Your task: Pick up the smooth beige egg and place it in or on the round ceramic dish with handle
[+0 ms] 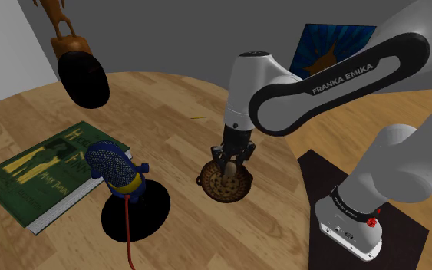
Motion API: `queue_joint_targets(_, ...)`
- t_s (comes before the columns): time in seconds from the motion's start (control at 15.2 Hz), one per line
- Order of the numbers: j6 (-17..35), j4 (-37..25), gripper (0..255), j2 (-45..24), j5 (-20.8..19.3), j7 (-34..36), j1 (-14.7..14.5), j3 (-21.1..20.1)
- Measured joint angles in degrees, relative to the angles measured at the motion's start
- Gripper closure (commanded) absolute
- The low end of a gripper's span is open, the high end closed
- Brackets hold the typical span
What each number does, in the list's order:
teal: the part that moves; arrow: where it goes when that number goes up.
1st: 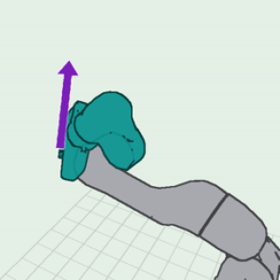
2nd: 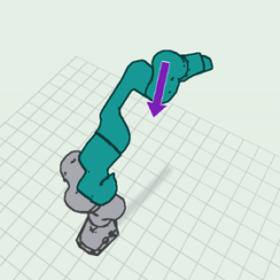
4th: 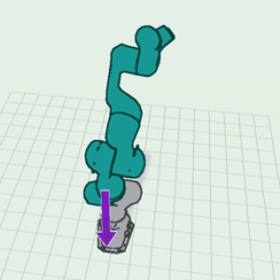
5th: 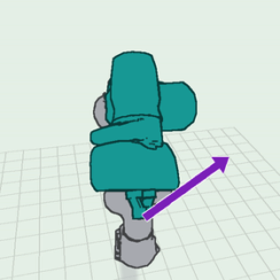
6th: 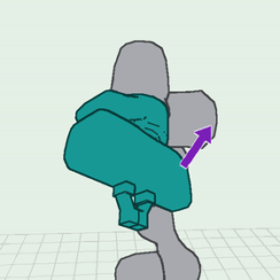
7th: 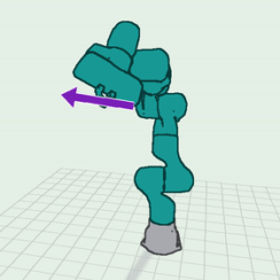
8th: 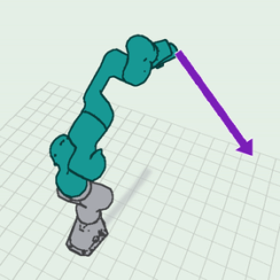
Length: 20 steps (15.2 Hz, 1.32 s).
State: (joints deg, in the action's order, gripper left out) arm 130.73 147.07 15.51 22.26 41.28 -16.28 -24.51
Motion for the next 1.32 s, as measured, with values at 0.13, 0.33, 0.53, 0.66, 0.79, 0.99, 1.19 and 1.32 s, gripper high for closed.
queue_joint_targets(0.13, 1.7, 0.6, 255, -1.2, 0.0, -0.2, 0.0, -0.2)
queue_joint_targets(0.33, 2.5, 0.8, 255, -1.7, 0.1, -0.2, 0.0, -0.4)
queue_joint_targets(0.53, 2.6, 0.9, 255, -1.7, 0.1, -0.2, 0.0, -0.4)
queue_joint_targets(0.66, 2.6, 0.9, 0, -1.7, 0.1, -0.2, 0.0, -0.4)
queue_joint_targets(0.79, 2.6, 0.9, 0, -1.7, 0.1, -0.2, 0.0, -0.4)
queue_joint_targets(0.99, 2.6, 0.9, 0, -1.7, 0.1, -0.2, 0.0, -0.4)
queue_joint_targets(1.19, -0.4, -0.4, 0, 0.1, -0.2, -0.2, 0.2, 0.3)
queue_joint_targets(1.32, -4.4, -2.0, 0, 2.3, -0.7, -0.4, 0.6, 1.3)
